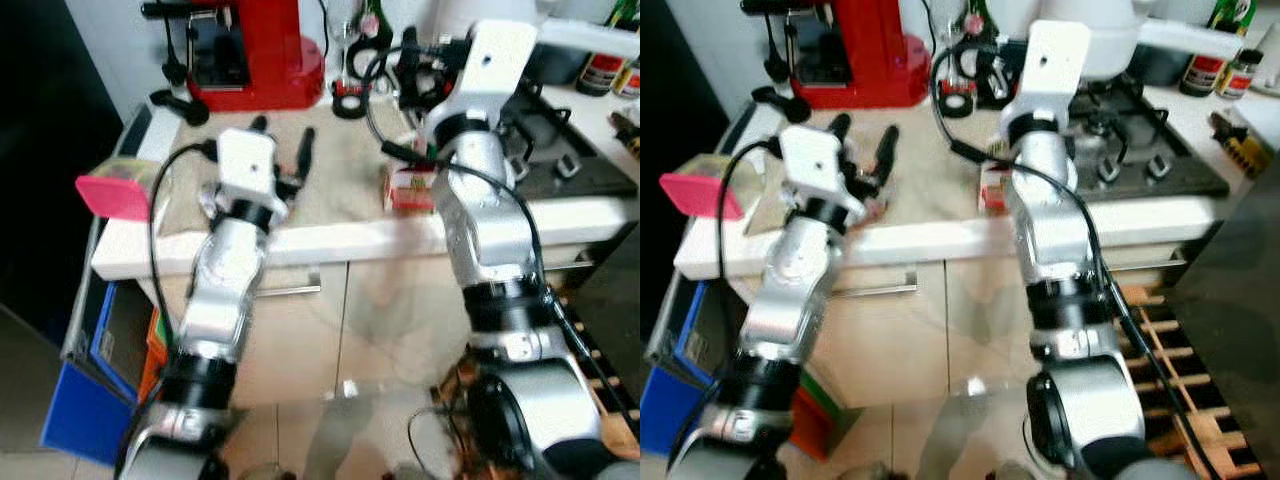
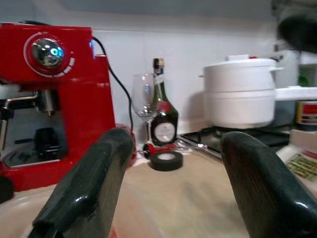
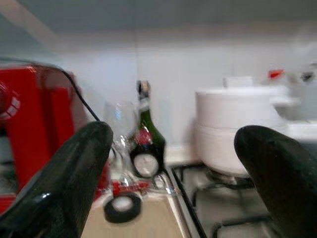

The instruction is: Restocking fridge

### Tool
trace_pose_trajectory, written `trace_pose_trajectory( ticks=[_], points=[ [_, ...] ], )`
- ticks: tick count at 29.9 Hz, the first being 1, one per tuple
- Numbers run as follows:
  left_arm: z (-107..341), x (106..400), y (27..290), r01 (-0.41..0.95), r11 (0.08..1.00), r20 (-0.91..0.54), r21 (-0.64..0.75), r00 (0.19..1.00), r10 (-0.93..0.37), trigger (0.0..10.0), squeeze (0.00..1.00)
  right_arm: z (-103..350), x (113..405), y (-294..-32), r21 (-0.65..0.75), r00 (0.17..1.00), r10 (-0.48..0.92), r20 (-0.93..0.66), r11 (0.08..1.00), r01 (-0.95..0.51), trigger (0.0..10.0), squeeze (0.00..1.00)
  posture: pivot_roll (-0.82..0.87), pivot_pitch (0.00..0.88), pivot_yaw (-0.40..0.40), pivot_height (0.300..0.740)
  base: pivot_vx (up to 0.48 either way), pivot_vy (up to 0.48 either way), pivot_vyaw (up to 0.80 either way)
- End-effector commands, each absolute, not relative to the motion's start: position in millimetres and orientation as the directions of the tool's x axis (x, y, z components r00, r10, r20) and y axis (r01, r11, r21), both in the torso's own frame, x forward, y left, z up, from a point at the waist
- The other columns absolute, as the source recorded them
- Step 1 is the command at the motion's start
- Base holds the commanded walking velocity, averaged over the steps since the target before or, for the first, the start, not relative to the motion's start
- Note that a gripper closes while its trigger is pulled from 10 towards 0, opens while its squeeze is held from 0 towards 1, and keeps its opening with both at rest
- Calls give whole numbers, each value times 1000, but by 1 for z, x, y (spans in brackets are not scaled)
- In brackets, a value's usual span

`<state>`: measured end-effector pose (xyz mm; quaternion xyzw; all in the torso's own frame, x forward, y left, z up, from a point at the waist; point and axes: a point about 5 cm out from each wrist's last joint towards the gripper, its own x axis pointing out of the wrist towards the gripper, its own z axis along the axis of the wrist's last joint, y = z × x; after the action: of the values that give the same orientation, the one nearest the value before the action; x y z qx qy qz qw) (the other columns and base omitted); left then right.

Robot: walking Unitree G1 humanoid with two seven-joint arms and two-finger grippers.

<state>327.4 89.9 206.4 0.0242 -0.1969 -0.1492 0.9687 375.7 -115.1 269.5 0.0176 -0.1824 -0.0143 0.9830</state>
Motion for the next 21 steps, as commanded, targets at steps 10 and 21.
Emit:
trace_pose_trajectory(
  ticks=[10,21],
  points=[
    [220,328,113,228,963,372,142,889,-266,10000,0,257,396,-113,87,984,-92,151,993,80,10000,0,-1,7,19,740,0,0,0],
    [220,329,112,231,963,366,139,891,-267,10000,0,241,405,-131,72,981,-186,51,981,182,10000,0,-5,1,8,740,0,0,0]
  ],
)
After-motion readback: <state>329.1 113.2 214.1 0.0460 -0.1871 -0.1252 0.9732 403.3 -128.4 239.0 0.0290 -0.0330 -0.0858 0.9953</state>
